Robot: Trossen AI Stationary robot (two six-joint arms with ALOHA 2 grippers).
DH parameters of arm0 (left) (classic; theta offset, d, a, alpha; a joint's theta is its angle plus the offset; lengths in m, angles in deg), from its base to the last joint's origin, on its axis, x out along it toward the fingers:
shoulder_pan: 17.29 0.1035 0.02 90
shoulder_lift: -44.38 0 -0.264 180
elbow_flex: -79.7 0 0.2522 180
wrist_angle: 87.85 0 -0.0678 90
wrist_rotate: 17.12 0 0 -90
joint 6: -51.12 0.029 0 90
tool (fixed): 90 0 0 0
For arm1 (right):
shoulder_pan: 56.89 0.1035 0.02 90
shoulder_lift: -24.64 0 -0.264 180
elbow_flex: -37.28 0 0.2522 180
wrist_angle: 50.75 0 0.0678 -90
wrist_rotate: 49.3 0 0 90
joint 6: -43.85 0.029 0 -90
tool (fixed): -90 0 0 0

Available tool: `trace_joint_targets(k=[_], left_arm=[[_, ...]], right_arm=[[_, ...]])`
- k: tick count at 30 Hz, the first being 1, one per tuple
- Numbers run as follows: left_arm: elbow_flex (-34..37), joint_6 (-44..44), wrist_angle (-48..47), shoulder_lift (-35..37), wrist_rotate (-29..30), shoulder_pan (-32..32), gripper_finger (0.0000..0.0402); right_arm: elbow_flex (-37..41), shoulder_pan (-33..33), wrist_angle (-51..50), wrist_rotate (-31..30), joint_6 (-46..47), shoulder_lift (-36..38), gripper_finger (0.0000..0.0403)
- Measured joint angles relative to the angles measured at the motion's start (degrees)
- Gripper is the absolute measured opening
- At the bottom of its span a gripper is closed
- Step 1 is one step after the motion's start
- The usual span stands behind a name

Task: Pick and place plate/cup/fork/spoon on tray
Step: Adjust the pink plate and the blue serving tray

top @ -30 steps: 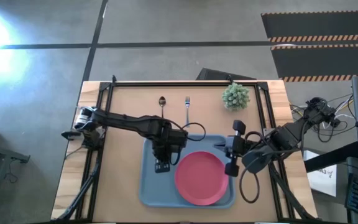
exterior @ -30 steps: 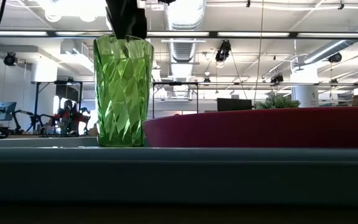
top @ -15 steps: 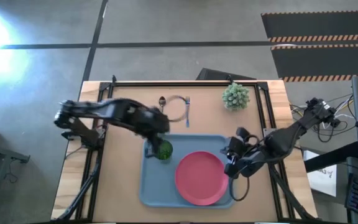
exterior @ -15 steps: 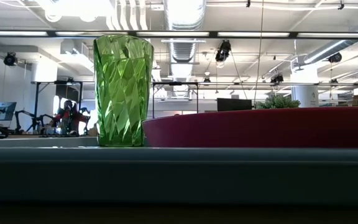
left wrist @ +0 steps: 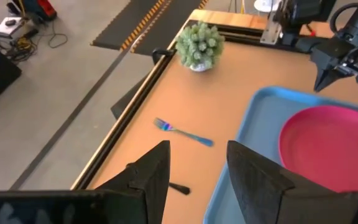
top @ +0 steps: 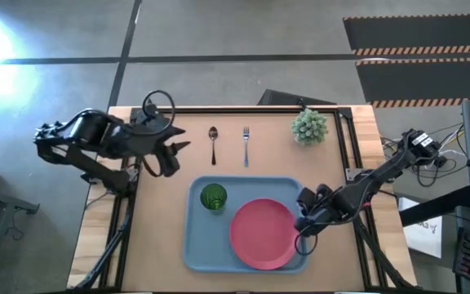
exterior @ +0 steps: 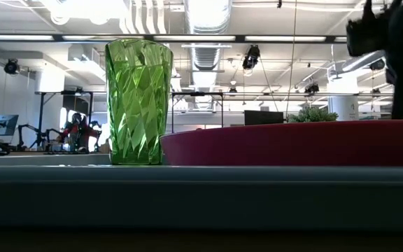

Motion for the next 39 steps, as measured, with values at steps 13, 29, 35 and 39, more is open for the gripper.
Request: trace_joint_targets(k=[13, 29, 35, 39], left_arm=[[4.3, 0.0, 0.0, -0.4, 0.0, 0.0, 0.0142], [4.3, 0.0, 0.1, 0.7, 0.0, 0.0, 0.0142], [4.5, 0.0, 0.1, 0.6, 0.0, 0.0, 0.0142], [4.6, 0.0, 0.1, 0.6, 0.0, 0.0, 0.0142]], right_arm=[[4.0, 0.0, 7.7, 0.5, 2.7, 0.0, 0.0009], [4.1, 0.0, 12.9, 1.1, 0.0, -9.4, 0.0009], [4.1, 0.0, 18.6, 1.1, 0.4, -11.4, 0.0008], [4.1, 0.0, 22.7, -0.3, 0.9, -12.9, 0.0009]])
